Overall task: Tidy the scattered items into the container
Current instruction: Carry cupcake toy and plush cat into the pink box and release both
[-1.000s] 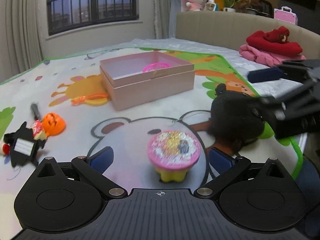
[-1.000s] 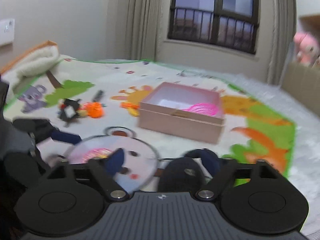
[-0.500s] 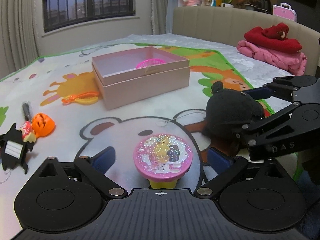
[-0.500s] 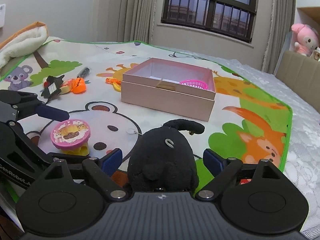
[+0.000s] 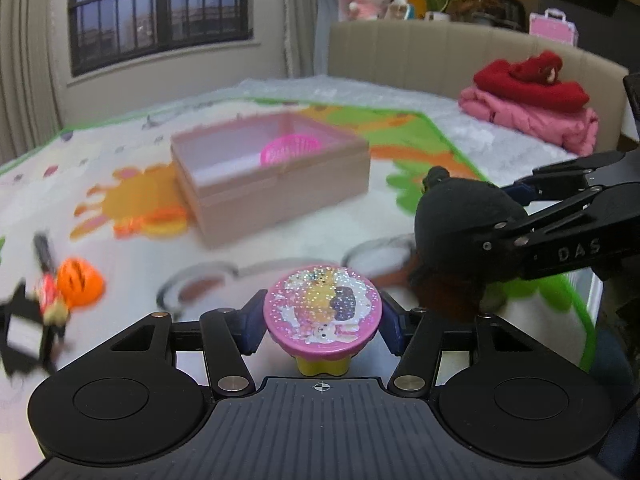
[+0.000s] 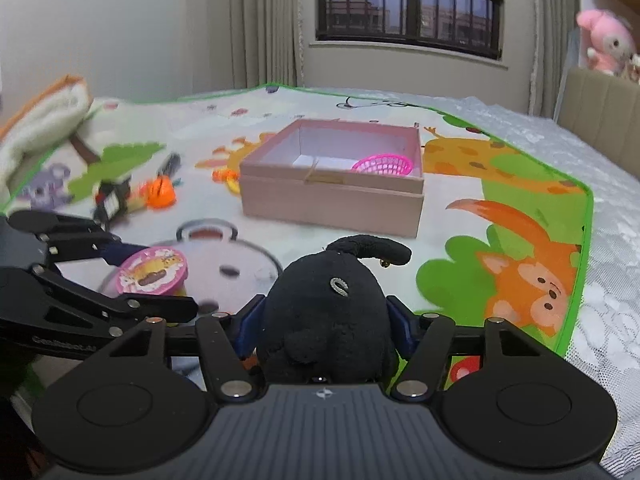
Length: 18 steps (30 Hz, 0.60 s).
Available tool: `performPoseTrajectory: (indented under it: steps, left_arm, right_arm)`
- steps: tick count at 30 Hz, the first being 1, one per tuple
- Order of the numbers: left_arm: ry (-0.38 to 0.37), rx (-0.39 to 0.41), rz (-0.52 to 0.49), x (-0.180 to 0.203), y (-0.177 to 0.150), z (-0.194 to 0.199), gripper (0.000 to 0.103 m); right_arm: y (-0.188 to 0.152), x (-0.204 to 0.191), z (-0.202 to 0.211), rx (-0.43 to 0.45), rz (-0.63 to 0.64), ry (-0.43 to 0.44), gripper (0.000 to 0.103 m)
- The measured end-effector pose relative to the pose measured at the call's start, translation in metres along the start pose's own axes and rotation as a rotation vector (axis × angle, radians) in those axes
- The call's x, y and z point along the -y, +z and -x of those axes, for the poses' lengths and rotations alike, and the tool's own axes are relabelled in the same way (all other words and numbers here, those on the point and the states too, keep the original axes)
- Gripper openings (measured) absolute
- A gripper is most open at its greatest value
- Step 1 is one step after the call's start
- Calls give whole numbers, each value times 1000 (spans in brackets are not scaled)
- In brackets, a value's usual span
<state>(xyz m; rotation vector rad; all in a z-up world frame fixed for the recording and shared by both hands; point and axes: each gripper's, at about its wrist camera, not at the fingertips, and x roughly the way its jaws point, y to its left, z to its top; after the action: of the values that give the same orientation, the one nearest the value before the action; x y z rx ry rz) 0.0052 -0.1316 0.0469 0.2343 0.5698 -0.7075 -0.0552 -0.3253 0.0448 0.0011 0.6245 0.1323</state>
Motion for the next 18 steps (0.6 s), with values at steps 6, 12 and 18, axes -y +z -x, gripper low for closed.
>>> performPoseTrajectory:
  steps: [6, 12, 18]
  left_arm:
    - [48, 170, -62, -24, 73, -11, 61]
    - [129, 272, -61, -58, 132, -68, 95]
    - [156, 154, 21, -75, 97, -57, 100]
  right_arm:
    - [76, 35, 3, 116, -134, 87, 62]
    - [179, 61, -52, 205, -236, 130, 72]
    - [182, 71, -91, 189, -325, 79, 88]
